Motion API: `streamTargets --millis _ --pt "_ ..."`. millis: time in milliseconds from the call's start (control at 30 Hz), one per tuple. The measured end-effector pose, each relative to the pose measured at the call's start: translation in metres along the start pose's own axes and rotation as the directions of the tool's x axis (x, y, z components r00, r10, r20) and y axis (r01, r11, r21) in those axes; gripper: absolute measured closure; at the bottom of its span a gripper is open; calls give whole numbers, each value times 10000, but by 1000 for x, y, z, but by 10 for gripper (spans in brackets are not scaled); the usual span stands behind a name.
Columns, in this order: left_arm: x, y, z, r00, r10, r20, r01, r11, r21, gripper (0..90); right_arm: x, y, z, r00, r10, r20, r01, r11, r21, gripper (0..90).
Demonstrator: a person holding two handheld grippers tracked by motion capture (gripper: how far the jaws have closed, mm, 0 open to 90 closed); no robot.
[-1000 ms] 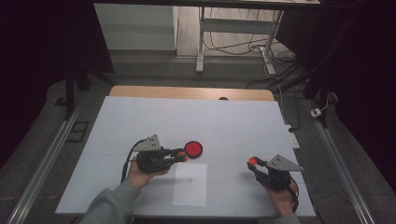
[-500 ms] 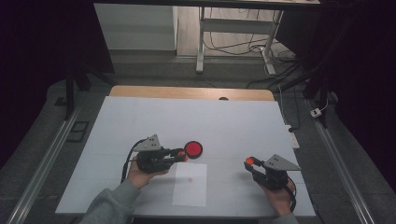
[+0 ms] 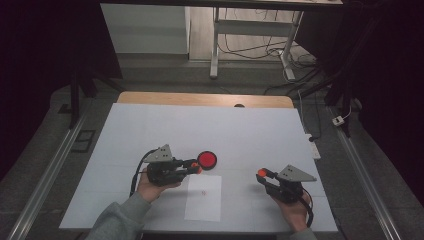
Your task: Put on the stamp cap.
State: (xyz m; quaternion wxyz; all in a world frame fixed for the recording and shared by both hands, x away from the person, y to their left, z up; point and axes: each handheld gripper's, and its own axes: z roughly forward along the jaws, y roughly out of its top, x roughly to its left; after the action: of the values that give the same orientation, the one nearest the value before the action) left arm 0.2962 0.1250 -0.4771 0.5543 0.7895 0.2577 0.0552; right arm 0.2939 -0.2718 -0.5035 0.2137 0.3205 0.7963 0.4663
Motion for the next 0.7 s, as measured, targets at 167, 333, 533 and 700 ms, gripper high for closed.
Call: streamTargets --millis 167,333,533,700 --pt "-1 0 0 10000 6 3 -6 10000 19 718 4 2 4 9997 96 -237 -97 9999 -36 645" --pt "0 0 2 10000 -3 15 3 10000 45 718 9 4 9 9991 58 -428 -59 10000 -29 645" --pt "-1 0 3 10000 16 26 -16 10000 76 717 18 7 16 9977 -62 -674 59 10000 -50 645" --pt "-1 0 4 10000 16 49 -17 10000 70 717 27 10 22 9956 -238 -910 238 9997 -13 645"
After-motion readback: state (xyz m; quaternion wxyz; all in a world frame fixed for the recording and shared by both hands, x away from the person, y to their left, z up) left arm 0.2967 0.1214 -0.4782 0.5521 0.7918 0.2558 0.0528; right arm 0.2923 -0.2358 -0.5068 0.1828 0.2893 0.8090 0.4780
